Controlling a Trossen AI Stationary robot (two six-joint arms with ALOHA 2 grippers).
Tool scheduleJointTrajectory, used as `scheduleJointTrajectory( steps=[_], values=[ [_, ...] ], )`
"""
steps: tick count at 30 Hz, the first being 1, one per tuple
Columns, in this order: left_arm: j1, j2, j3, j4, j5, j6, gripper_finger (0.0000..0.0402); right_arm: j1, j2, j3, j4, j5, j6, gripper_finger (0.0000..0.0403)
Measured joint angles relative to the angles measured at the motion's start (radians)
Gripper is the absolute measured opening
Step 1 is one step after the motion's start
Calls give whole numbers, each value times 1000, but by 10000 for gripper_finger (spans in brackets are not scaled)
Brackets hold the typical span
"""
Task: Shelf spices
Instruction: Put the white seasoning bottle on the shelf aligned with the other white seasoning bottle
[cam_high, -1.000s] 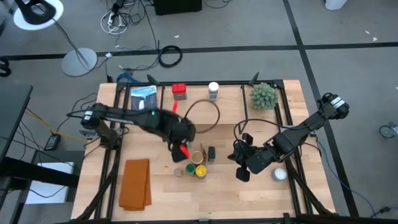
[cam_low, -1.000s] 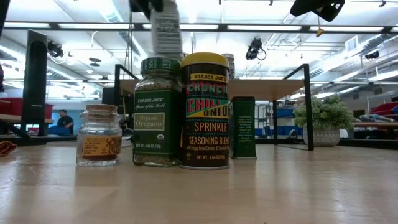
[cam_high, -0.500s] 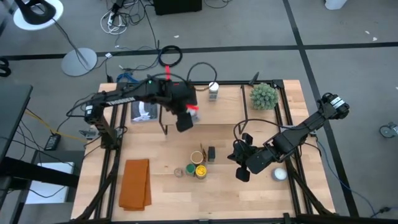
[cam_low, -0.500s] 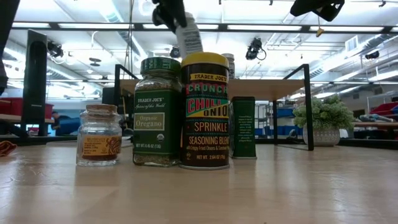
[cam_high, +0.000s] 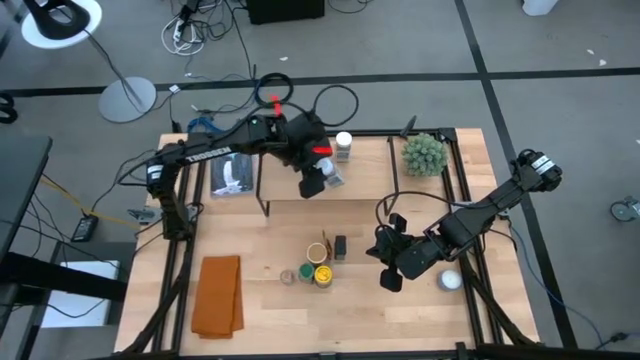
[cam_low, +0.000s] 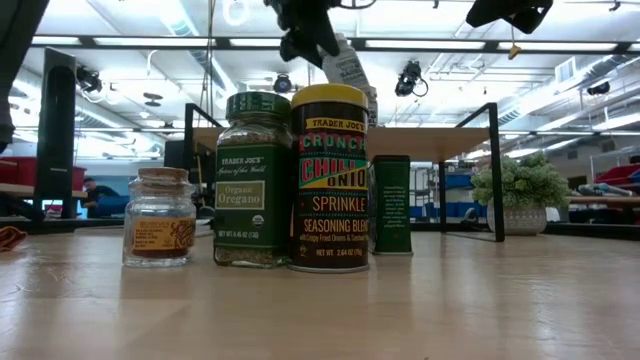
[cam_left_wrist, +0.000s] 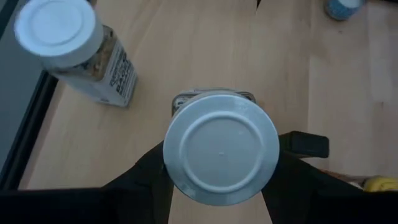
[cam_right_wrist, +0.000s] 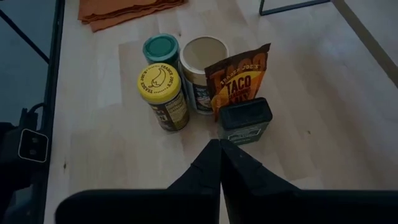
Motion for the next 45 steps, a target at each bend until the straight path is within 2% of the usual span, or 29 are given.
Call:
scheduleJointTrajectory(
  steps=[16, 22, 45],
  values=[
    [-1, 70, -2, 115, 4, 38, 205, 0, 0, 0, -7, 1, -7, 7],
    [-1, 71, -1, 120, 4, 37, 218, 0, 0, 0, -12, 1, -7, 3],
    [-1, 71, -1, 167, 0, 35, 219, 0, 0, 0, -14, 1, -7, 7]
  ],
)
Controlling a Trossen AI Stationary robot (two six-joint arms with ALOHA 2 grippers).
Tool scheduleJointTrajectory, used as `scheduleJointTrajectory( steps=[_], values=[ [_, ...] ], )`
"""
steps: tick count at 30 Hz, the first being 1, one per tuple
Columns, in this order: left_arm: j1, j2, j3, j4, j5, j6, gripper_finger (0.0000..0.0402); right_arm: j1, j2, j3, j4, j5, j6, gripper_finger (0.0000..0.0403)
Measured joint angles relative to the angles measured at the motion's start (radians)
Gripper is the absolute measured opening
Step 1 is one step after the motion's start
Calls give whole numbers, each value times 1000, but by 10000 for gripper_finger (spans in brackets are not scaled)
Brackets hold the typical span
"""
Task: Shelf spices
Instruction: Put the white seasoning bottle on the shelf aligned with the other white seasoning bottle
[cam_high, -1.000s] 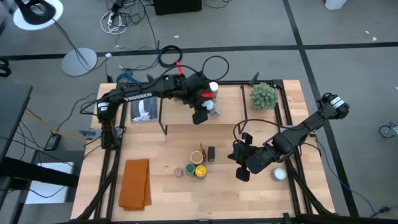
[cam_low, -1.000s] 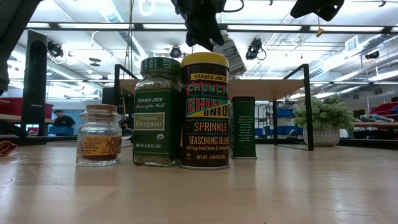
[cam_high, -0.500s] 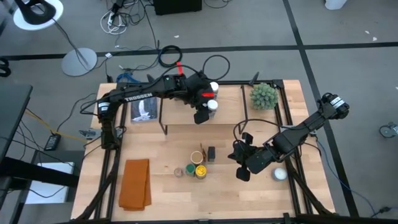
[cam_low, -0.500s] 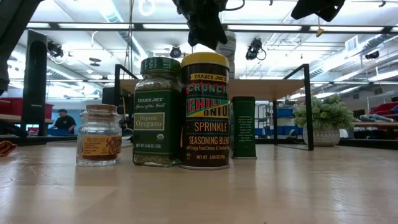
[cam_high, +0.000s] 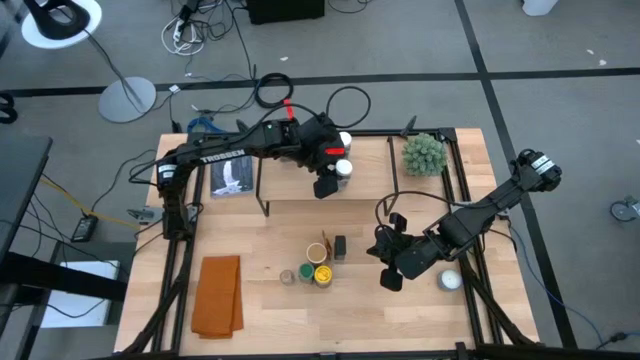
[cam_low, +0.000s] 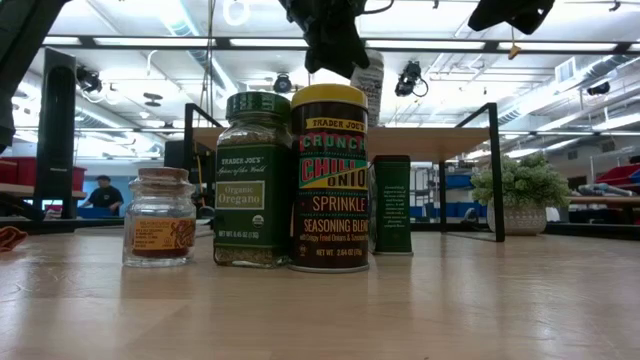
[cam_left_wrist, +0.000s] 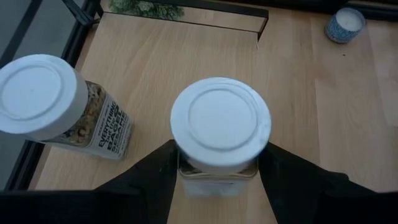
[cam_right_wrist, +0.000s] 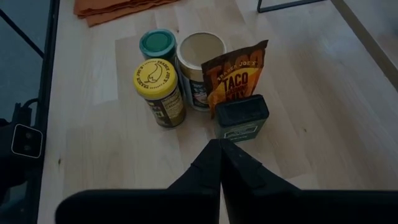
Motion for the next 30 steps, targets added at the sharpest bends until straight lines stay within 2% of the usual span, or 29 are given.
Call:
scheduleJointTrajectory(
  steps=[8, 30],
  values=[
    [0, 0, -13, 5, -30, 0, 219, 0, 0, 0, 0, 0, 0, 4],
    [0, 0, -13, 21, -33, -5, 219, 0, 0, 0, 0, 0, 0, 6]
  ],
)
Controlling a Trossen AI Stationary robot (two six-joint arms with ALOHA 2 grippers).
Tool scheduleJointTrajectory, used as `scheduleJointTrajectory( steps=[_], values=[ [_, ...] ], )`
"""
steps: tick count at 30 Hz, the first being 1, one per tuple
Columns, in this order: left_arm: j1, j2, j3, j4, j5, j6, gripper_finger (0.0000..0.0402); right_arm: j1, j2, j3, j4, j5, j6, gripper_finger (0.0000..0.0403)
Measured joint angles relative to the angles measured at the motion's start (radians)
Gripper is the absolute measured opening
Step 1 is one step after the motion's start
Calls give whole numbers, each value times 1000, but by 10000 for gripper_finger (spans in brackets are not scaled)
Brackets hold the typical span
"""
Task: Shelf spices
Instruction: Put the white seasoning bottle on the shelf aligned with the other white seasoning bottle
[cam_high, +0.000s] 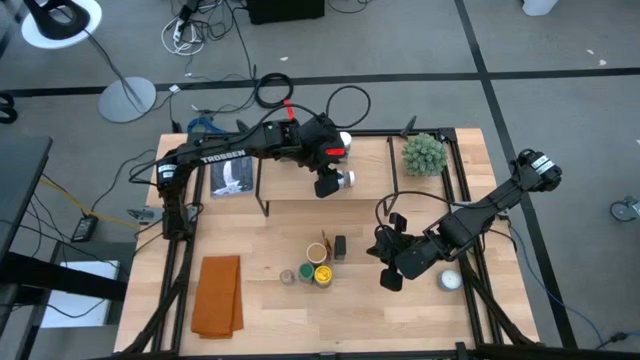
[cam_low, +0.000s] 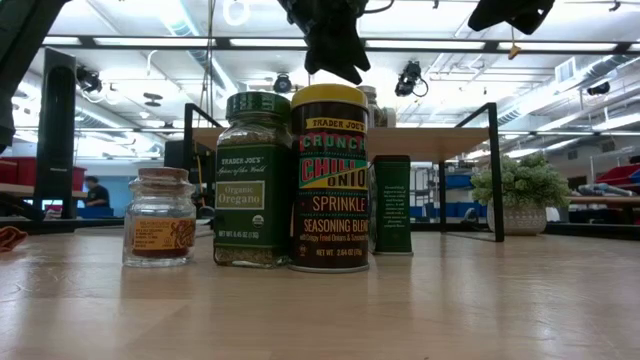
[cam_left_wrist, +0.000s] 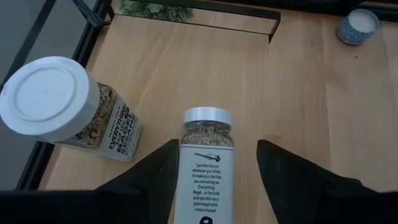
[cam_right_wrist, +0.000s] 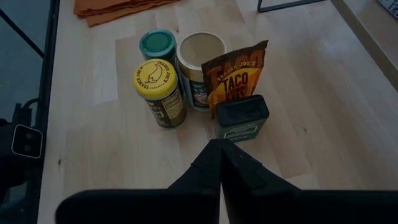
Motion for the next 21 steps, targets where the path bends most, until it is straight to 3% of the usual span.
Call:
scheduleJointTrajectory(
  steps=[11, 21],
  values=[
    [0, 7, 0, -120, -81, 7, 219, 0, 0, 0, 0, 0, 0, 8],
    [-3, 41, -1, -146, -76, 85, 219, 0, 0, 0, 0, 0, 0, 4]
  ],
)
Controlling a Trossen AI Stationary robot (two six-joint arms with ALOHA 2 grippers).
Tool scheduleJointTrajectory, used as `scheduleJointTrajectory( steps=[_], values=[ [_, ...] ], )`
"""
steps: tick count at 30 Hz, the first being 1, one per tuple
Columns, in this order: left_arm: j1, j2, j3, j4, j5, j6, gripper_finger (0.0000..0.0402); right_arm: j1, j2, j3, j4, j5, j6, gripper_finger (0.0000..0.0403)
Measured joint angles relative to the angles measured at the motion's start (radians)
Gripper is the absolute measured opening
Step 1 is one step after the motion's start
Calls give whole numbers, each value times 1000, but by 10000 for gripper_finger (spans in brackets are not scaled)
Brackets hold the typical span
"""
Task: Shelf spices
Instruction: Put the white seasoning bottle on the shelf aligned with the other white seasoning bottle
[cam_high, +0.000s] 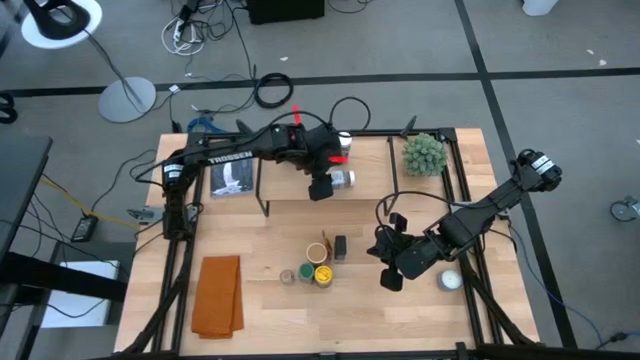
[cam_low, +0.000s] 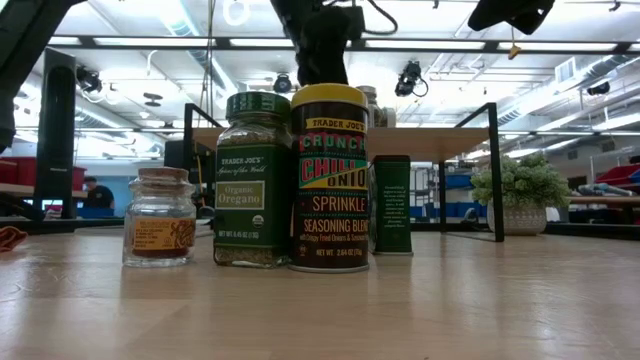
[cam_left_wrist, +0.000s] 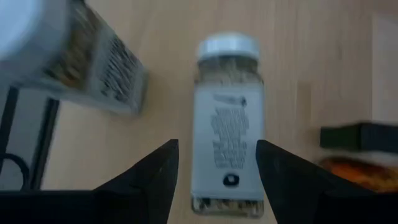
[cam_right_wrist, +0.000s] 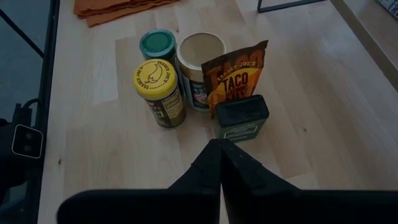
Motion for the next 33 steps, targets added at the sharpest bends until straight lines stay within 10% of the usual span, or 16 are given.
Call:
scheduleJointTrajectory(
  steps=[33],
  values=[
    [-6, 13, 1, 12, -42, -36, 219, 0, 1, 0, -6, 0, 0, 7]
  ],
)
